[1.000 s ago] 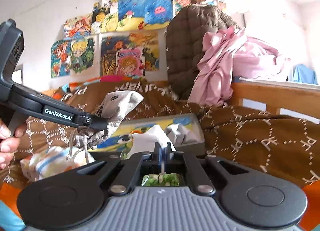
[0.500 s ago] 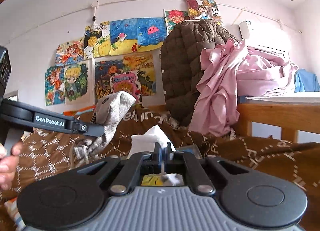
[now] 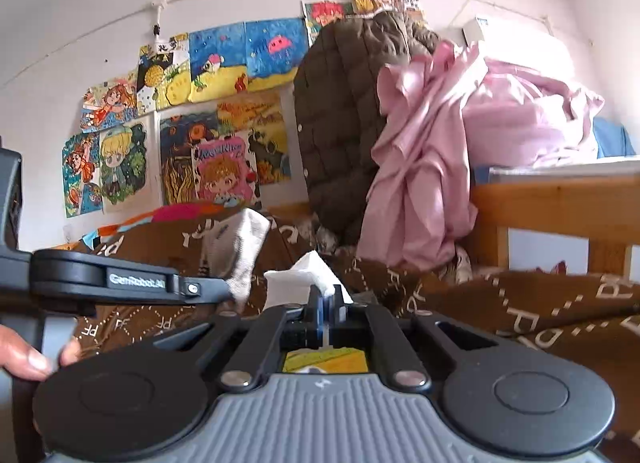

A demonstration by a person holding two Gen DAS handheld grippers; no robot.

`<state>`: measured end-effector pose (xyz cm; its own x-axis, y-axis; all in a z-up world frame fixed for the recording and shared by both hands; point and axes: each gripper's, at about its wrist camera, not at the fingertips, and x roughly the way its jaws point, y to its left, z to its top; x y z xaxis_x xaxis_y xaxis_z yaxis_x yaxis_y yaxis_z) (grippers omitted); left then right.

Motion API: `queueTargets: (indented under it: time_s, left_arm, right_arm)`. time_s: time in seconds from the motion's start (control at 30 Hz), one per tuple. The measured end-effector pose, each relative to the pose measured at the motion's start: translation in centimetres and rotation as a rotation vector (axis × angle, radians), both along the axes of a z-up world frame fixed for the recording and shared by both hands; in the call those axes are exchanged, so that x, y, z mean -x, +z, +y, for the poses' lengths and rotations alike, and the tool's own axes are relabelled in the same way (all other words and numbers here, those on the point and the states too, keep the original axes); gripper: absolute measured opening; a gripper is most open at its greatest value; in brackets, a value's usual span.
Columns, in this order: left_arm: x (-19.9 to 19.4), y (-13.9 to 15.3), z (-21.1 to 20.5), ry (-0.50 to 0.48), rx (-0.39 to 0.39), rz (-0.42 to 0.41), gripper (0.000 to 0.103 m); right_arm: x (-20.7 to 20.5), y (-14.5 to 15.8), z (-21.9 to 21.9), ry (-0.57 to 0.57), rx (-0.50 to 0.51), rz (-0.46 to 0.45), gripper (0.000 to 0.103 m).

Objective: Organize soft objects
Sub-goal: 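Lift the grey bag with the left tool while the right lifts the white cloth, then lower the grey bag into the frog tray and open the left tool while the right releases its cloth there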

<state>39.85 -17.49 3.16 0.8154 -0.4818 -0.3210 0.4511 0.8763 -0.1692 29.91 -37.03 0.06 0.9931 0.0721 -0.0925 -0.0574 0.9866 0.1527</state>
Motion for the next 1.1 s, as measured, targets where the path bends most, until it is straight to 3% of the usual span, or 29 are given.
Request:
queueTargets:
  time_s: [0.2,0.53,0.8,0.97,1.07,1.1]
  left_arm:
    - [-1.5,-1.9,-1.6,-0.003,-0.059,0.064,0.014]
    - [-3.7,-3.5,-2.8,0.018,-0.193,0.173,0.010]
    - [-3.9,-4.2,-3.2,0.005,-0.178,0.203,0.010]
    - [-3.3,-3.7,-2.6,0.030,-0.141,0.189,0.019]
    - [-3.1,-3.0,-1.9,0.064,-0.102,0.180,0.025]
    - [-2.9,-2.7,-1.6,0.074,-0.094,0.172,0.031]
  right_arm:
    - [-1.7,-1.8,-0.6,0.016,0.000,0.113,0.002]
    - [-2.2,-2.4,-0.6,0.017,-0.011,0.181,0.003]
    - [-2.6,-2.7,-0.9,0.009,-0.013,0.217,0.010]
    - [-2.3,-2.4,-0.9,-0.009,-0.003,0.219,0.012]
    - [-2.0,-2.0,-1.0,-0.027,0.003,0.207,0.023]
    - [-1.8,-1.8,-1.1,-0.030,0.001,0.203,0.030]
